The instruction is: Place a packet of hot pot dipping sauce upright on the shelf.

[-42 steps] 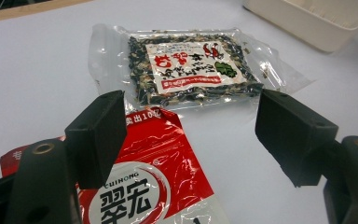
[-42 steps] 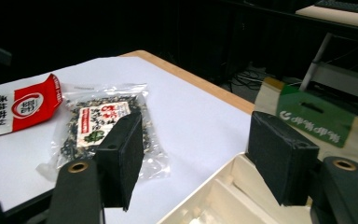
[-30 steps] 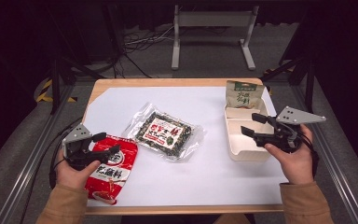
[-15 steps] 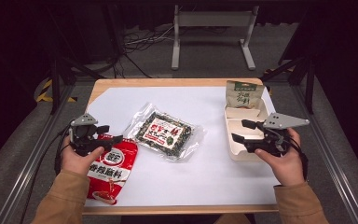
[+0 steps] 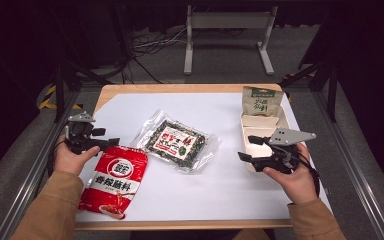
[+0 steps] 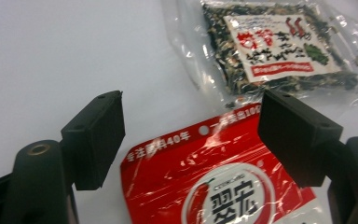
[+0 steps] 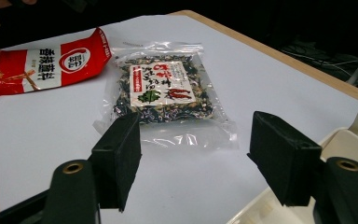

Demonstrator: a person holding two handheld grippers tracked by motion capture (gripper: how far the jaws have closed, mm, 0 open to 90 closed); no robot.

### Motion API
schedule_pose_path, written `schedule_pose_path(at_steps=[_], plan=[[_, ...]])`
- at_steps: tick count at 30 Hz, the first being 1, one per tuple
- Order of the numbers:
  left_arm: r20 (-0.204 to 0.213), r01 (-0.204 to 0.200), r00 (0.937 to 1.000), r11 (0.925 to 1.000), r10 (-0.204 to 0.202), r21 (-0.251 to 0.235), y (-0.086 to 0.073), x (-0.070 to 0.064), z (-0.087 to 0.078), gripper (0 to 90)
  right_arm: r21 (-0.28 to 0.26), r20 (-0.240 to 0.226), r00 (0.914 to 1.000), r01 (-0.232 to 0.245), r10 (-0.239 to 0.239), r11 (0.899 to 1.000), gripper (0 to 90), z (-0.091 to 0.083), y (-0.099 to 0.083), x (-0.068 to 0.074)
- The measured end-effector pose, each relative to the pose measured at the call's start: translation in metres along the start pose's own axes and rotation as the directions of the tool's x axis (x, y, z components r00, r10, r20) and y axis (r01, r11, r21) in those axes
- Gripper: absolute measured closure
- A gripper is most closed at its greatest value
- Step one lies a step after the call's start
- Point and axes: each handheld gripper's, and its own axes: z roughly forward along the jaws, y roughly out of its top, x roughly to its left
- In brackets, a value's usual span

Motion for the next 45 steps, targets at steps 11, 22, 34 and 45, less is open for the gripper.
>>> schedule_pose_path(at_steps=[11, 22, 34, 45], plan=[[0.033, 0.033, 0.9988, 0.9953, -0.036, 0.091, -0.01, 0.023, 0.021, 20.4, 0.003, -0.007, 1.0, 0.0, 0.0, 1.0, 33.5, 0.003, -0.003, 0.003], [0.037, 0.05, 0.9978, 0.9886, -0.056, 0.142, -0.02, 0.029, 0.033, 21.9, 0.009, -0.006, 1.0, -0.003, 0.003, 1.0, 31.3, 0.004, -0.005, 0.002], [0.097, 0.048, 0.9932, 0.9845, -0.065, 0.169, -0.026, 0.029, 0.043, 23.9, 0.011, -0.013, 0.9999, -0.003, 0.003, 1.0, 30.4, 0.008, -0.006, 0.003], [0.143, 0.024, 0.9886, 0.9868, -0.047, 0.16, -0.03, 0.025, 0.038, 30.1, 0.006, -0.007, 0.9999, -0.007, 0.007, 1.0, 28.9, 0.007, -0.007, 0.001]])
